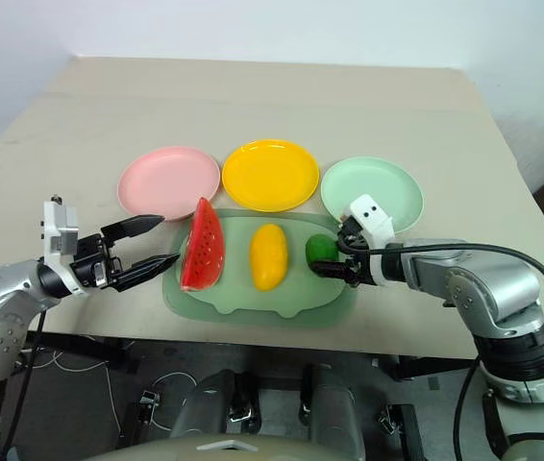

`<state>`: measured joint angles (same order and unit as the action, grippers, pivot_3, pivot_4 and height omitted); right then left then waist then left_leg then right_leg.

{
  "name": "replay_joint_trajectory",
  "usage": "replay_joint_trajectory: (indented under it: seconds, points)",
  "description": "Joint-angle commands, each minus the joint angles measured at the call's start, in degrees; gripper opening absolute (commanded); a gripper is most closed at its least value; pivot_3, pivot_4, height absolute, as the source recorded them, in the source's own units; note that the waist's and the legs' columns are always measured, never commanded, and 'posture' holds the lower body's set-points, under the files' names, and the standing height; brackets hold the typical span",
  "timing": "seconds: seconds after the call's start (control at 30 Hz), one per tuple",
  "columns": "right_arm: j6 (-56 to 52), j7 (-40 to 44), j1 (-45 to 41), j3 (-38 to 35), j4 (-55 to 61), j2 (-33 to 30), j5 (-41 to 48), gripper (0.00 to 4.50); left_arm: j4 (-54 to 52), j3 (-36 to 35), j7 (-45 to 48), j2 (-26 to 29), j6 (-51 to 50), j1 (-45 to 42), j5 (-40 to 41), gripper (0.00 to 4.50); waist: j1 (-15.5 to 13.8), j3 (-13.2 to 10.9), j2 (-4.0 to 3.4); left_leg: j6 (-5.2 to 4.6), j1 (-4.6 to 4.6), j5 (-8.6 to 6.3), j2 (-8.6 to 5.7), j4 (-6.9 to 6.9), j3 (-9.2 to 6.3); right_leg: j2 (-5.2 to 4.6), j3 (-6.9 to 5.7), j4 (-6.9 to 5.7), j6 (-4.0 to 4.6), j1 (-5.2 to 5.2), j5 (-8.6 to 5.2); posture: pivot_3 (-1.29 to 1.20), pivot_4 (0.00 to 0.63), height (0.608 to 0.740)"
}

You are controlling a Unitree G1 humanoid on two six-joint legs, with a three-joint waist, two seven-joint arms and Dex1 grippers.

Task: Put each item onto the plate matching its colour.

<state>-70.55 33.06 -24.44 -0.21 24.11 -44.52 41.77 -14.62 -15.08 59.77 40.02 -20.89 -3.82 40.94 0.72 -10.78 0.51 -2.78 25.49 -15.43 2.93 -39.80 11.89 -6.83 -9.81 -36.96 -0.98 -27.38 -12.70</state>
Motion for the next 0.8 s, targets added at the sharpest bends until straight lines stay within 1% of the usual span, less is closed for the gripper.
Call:
replay_joint_trajectory:
  seconds: [0.03, 0.13, 0.23, 0.33, 0.4, 0.47, 0.57, 0.67, 0.8]
  points:
    - [1.4, 1.9, -0.1, -2.8, 2.5, -1.4, 1.0, 3.01, -0.6, -2.2, 0.3, 0.8, 1.0, 0.2, 0.0, 4.5, 0.0, 0.0, 0.0, 0.0, 0.0, 0.0, 0.0, 0.0, 0.0, 0.0, 0.0, 0.0, -0.02, 0.0, -0.01, 0.0, 0.15, 0.696]
    - [1.4, 2.2, -1.2, -4.0, 2.0, -1.3, 1.4, 3.01, -0.6, -2.3, 0.2, 0.7, 1.1, 0.3, -0.1, 4.5, 0.0, 0.0, 0.0, 0.0, -0.01, 0.0, 0.0, 0.01, 0.0, 0.0, 0.0, 0.0, -0.04, 0.0, -0.03, 0.0, 0.15, 0.696]
    - [4.3, 1.6, -5.9, -6.5, -2.1, -0.1, 0.4, 3.01, -0.9, -2.5, -0.2, 0.5, 1.0, 0.4, -0.1, 4.5, 0.1, 0.0, -0.01, 0.0, 0.0, 0.0, 0.0, 0.01, 0.01, -0.01, 0.01, 0.0, -0.03, -0.01, -0.01, 0.0, 0.15, 0.696]
    - [9.3, -0.2, -10.2, -5.5, -10.1, 1.6, -4.4, 3.01, -1.2, -2.8, -0.6, 0.4, 1.0, 0.7, -0.1, 4.5, 0.2, 0.0, -0.01, 0.01, -0.02, 0.01, 0.0, 0.01, 0.05, 0.01, 0.04, 0.0, -0.03, -0.02, -0.01, 0.0, 0.15, 0.696]
    - [11.2, -3.1, -13.5, -4.3, -17.8, 3.3, -8.4, 3.01, -1.3, -2.9, -0.7, 0.5, 1.1, 0.9, -0.4, 4.5, 0.2, 0.0, 0.01, 0.01, -0.02, 0.01, 0.0, 0.03, 0.05, 0.01, 0.03, 0.0, 0.0, -0.03, 0.0, 0.0, 0.15, 0.696]
    - [12.2, -6.6, -17.7, -4.7, -27.1, 5.7, -11.6, 3.01, -1.6, -3.4, -1.1, 0.4, 1.0, 1.1, -0.2, 4.5, 0.2, 0.0, 0.01, 0.02, 0.0, 0.01, 0.0, 0.04, 0.08, 0.0, 0.03, -0.01, 0.1, -0.05, 0.07, 0.0, 0.15, 0.696]
    - [16.6, -8.8, -22.1, -2.1, -37.9, 7.0, -18.1, 3.01, -2.1, -3.7, -1.5, 0.4, 1.3, 1.5, -0.5, 4.5, 0.2, 0.0, -0.02, 0.04, 0.04, 0.03, -0.01, 0.03, 0.17, -0.02, 0.07, -0.09, 0.1, -0.13, 0.08, 0.0, 0.15, 0.696]
    - [21.8, -9.1, -25.0, 0.4, -45.8, 8.2, -23.1, 3.01, -2.6, -3.7, -2.3, -0.1, 1.4, 1.7, -0.5, 4.5, 0.4, 0.0, -0.03, 0.05, 0.09, 0.04, 0.0, 0.04, 0.23, -0.01, 0.09, -0.16, 0.01, -0.22, 0.13, 0.0, 0.15, 0.696]
    - [22.7, -8.1, -27.9, 1.5, -51.4, 9.5, -26.0, 3.01, -3.1, -3.8, -3.0, -0.1, 1.6, 2.1, -0.7, 4.5, 0.8, 0.0, -0.05, 0.1, 0.07, 0.07, 0.02, 0.04, 0.27, 0.02, 0.12, -0.25, -0.1, -0.26, 0.19, 0.0, 0.15, 0.696]
